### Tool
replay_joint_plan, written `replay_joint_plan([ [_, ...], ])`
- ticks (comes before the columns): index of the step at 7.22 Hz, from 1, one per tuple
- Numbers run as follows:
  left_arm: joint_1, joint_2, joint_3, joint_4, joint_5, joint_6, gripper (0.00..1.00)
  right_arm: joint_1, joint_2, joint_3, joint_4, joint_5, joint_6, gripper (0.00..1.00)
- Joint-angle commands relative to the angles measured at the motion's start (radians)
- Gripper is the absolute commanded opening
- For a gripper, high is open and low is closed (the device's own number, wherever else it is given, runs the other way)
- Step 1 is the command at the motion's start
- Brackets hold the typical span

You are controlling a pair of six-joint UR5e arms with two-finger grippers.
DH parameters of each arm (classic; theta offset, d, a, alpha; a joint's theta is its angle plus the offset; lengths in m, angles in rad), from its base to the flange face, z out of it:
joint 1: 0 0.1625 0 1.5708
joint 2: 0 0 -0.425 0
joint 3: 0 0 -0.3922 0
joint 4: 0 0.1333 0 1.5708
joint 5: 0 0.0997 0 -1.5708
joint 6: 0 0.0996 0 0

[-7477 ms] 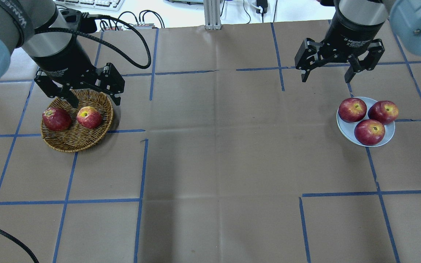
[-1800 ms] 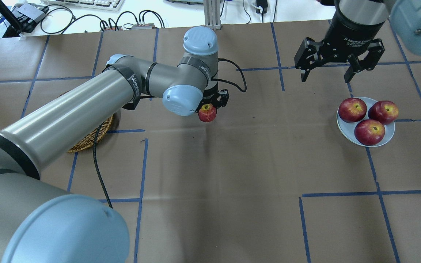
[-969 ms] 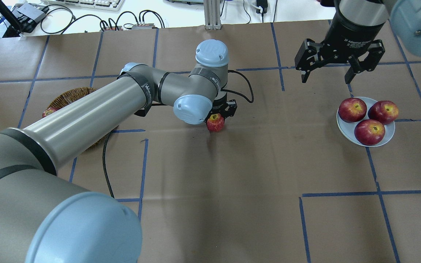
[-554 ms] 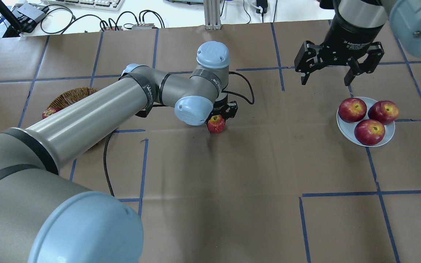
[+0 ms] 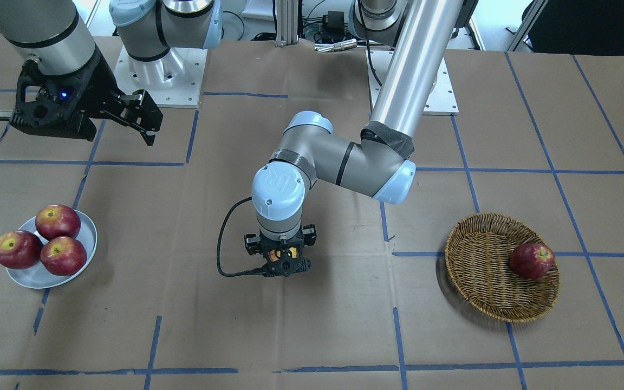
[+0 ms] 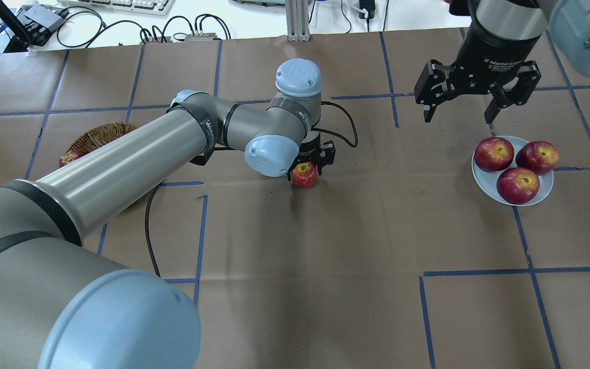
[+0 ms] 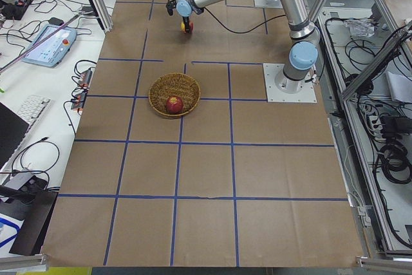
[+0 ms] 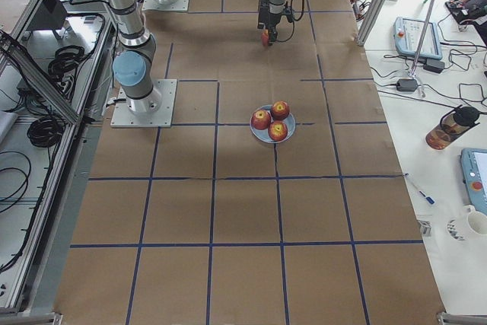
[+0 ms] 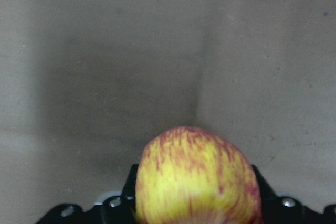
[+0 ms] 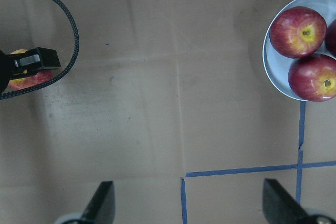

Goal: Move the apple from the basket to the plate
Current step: 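Set the striped apple on the table and open the left gripper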

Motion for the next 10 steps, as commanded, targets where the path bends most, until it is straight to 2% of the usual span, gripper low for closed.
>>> replay_joint_plan([
  [1,0.023,0.095,0.022,-0.035,0.005,0.017,0.99,-0.001,0.0,-0.003,0.019,-0.005,0.0,1.0],
  [2,0.067,0.179,0.02,-0.123,0.005,0.089,0.99,-0.001,-0.009,-0.001,0.017,-0.005,0.003,1.0],
  [4,0.204,0.381,0.0,-0.322,0.004,0.361,0.99,0.01,0.014,-0.001,0.007,0.018,0.016,1.0],
  [5,0.265,0.478,0.007,-0.411,0.001,0.447,0.99,0.044,0.029,-0.001,-0.003,0.027,0.028,1.0],
  [6,0.323,0.559,-0.011,-0.496,0.005,0.524,0.99,0.105,0.062,-0.001,-0.053,0.028,0.127,1.0],
  [8,0.35,0.644,-0.016,-0.538,0.004,0.574,0.99,0.26,0.183,-0.023,-0.206,0.025,0.3,1.0],
  [10,0.364,0.666,-0.031,-0.581,0.01,0.58,0.99,0.355,0.326,-0.05,-0.33,0.025,0.423,1.0],
])
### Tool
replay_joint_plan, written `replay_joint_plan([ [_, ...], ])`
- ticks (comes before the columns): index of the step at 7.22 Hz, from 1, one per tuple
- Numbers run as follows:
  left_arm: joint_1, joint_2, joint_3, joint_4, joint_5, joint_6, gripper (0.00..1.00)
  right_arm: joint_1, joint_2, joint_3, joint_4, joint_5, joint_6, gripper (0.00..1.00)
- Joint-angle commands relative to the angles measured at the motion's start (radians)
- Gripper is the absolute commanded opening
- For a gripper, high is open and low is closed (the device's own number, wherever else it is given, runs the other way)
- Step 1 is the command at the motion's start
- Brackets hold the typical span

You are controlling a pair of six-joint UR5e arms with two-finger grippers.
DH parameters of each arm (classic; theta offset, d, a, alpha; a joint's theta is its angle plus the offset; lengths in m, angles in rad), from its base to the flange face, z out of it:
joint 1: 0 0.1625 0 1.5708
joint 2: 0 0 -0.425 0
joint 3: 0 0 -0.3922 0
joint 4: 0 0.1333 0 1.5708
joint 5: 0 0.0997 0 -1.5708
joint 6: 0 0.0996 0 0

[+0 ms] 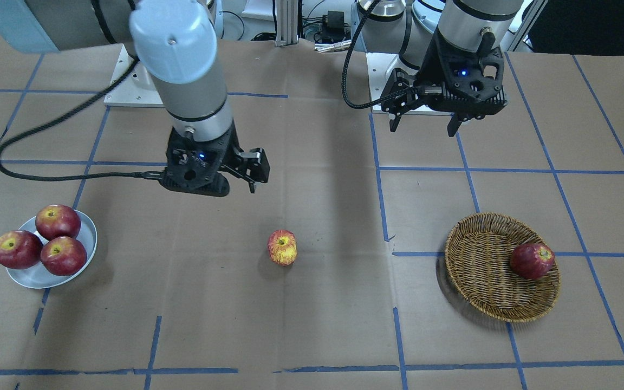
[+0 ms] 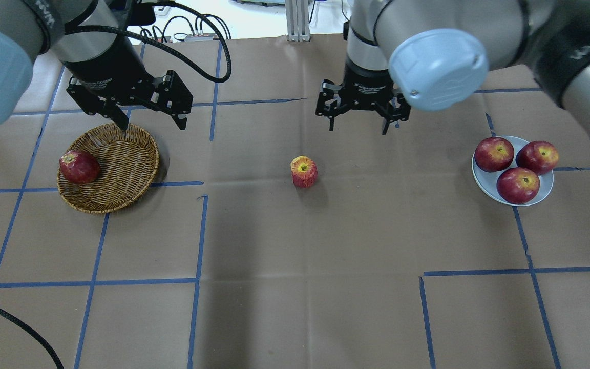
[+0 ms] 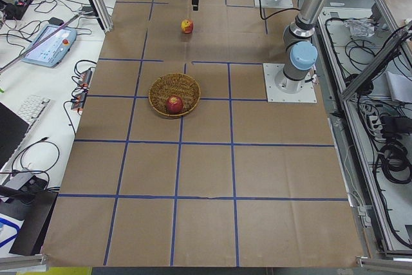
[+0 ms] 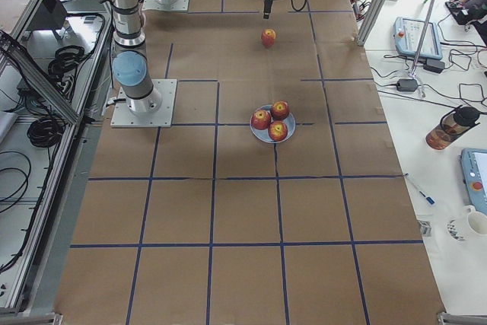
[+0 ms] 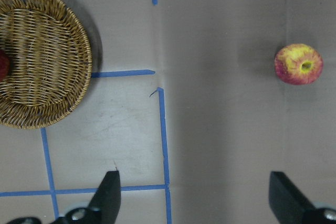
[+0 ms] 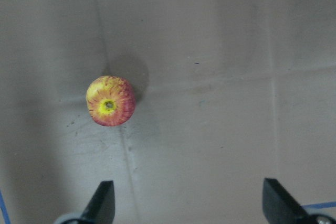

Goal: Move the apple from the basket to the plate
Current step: 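Move the right gripper down onto the striped apple while the left arm withdraws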

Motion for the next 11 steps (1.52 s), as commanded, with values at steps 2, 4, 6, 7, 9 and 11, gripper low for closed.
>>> replay_joint_plan([
  [2,0.015,0.021,-0.052,-0.024,0.009,0.016,0.99,0.109,0.207,-0.008,-0.255,-0.011,0.071,1.0],
  [4,0.019,0.016,-0.057,-0.022,0.009,0.019,0.99,0.109,0.261,0.021,-0.304,-0.013,0.033,1.0],
  [6,0.018,0.01,-0.059,-0.022,0.008,0.016,0.99,0.108,0.269,0.113,-0.411,-0.011,-0.022,1.0],
  [7,0.022,0.01,-0.057,-0.021,0.006,0.017,0.99,0.102,0.285,0.161,-0.502,-0.008,-0.03,1.0],
  [9,0.021,0.016,-0.057,-0.021,0.011,0.017,0.99,0.103,0.303,0.17,-0.537,-0.01,-0.024,1.0],
  [11,0.022,0.016,-0.059,-0.021,0.011,0.017,0.99,0.102,0.305,0.157,-0.537,-0.011,-0.024,0.76],
])
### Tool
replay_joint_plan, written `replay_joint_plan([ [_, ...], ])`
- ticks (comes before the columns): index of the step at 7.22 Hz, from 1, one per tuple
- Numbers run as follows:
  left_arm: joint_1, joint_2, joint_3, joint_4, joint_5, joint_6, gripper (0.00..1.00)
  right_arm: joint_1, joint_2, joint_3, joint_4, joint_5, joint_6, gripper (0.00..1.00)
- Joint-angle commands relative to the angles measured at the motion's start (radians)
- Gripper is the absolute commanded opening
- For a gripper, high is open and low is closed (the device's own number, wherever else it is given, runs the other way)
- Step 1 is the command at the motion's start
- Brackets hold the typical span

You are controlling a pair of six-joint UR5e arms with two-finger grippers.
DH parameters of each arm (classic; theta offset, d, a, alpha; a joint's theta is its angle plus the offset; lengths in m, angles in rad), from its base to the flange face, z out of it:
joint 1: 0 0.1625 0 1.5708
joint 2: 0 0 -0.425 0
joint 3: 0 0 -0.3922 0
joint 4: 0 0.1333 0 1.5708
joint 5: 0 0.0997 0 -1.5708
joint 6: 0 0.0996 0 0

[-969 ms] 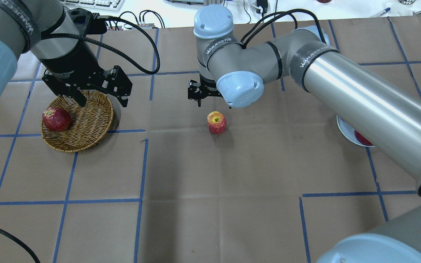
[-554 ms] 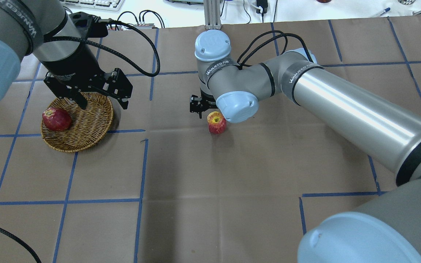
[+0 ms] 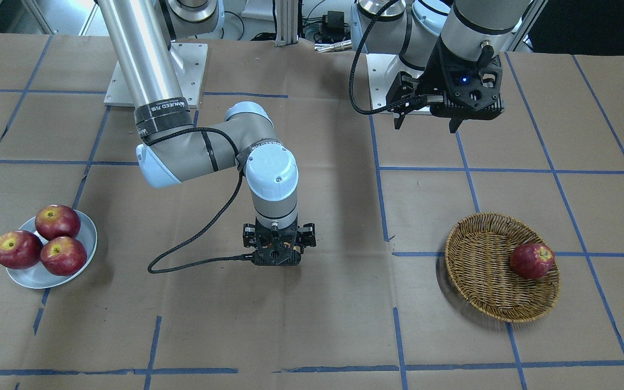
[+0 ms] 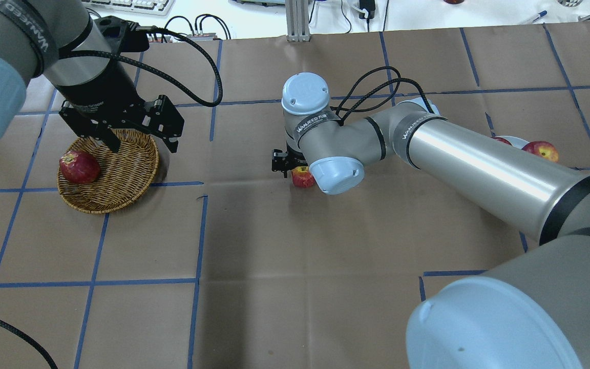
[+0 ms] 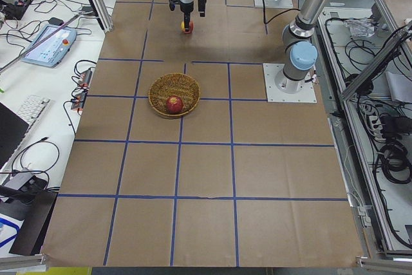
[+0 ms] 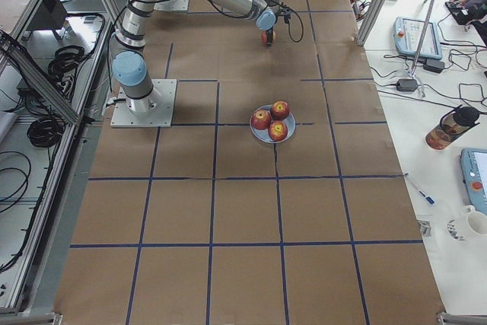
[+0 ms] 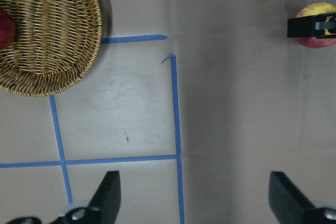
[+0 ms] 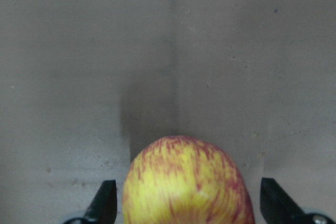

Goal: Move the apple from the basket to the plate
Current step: 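Close the right gripper on the striped apple and lift it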

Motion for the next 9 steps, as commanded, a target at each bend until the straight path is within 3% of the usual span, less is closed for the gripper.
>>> replay_joint_plan([
  [1,-0.001,0.0,-0.001,0.001,-0.001,-0.002,0.99,-0.001,0.0,-0.024,-0.002,-0.002,0.0,0.61],
  [2,-0.001,0.0,0.001,0.001,-0.001,-0.002,0.99,-0.003,0.002,-0.04,0.001,-0.004,-0.002,0.48],
  [5,-0.001,0.002,-0.001,-0.002,0.0,-0.002,0.99,-0.03,-0.029,-0.088,0.045,-0.001,-0.007,0.46],
  [7,-0.001,0.003,-0.001,-0.007,0.0,-0.002,0.99,-0.132,-0.142,-0.108,0.245,0.001,-0.134,0.46],
  [9,-0.001,0.003,-0.001,-0.007,0.0,-0.002,0.99,-0.357,-0.268,-0.091,0.419,-0.007,-0.466,0.46],
])
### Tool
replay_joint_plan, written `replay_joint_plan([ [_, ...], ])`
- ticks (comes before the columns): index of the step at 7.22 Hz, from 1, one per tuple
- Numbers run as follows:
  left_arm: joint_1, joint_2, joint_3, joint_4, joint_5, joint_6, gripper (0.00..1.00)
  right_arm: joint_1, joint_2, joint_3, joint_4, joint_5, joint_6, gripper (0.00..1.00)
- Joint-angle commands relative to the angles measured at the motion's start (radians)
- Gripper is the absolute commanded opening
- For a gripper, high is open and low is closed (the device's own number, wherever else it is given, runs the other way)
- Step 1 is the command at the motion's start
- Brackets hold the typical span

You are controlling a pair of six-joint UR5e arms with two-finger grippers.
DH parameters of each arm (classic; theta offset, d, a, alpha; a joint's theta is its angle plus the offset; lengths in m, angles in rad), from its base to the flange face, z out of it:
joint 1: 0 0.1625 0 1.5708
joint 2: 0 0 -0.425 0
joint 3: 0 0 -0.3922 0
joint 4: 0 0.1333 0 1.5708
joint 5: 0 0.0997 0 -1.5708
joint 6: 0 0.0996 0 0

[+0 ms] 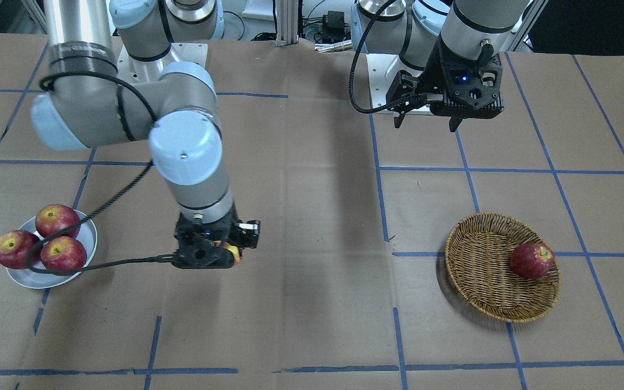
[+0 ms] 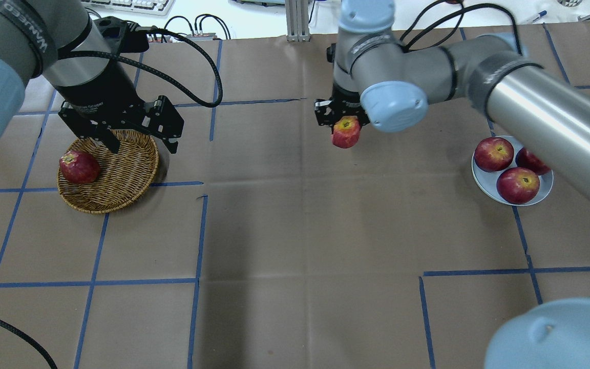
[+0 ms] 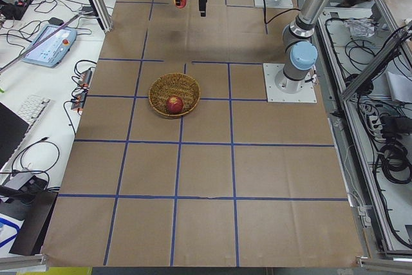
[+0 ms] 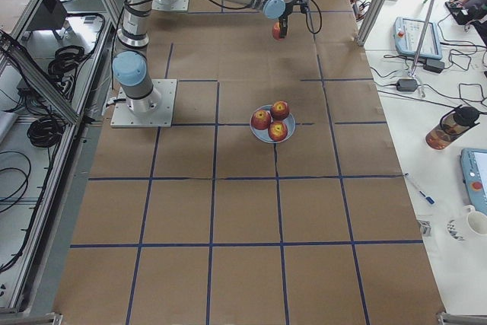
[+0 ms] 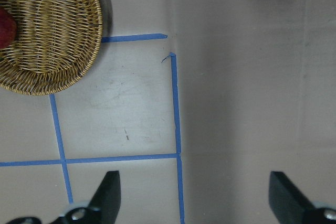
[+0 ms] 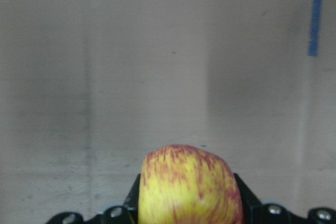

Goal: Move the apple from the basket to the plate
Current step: 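Carry the striped apple with the right gripper over the white plate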

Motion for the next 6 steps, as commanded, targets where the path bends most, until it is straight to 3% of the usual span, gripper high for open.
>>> replay_joint_plan([
  [1,0.0,0.0,-0.001,-0.002,0.0,0.0,0.99,-0.246,-0.116,0.02,0.152,-0.005,-0.364,0.46],
  [3,0.0,0.0,0.001,-0.001,0.0,0.0,0.99,-0.472,-0.135,0.077,0.137,-0.007,-0.712,0.46],
  [6,0.0,0.0,0.001,-0.002,0.0,0.0,0.99,-0.582,-0.117,0.14,0.098,-0.016,-0.895,0.46],
])
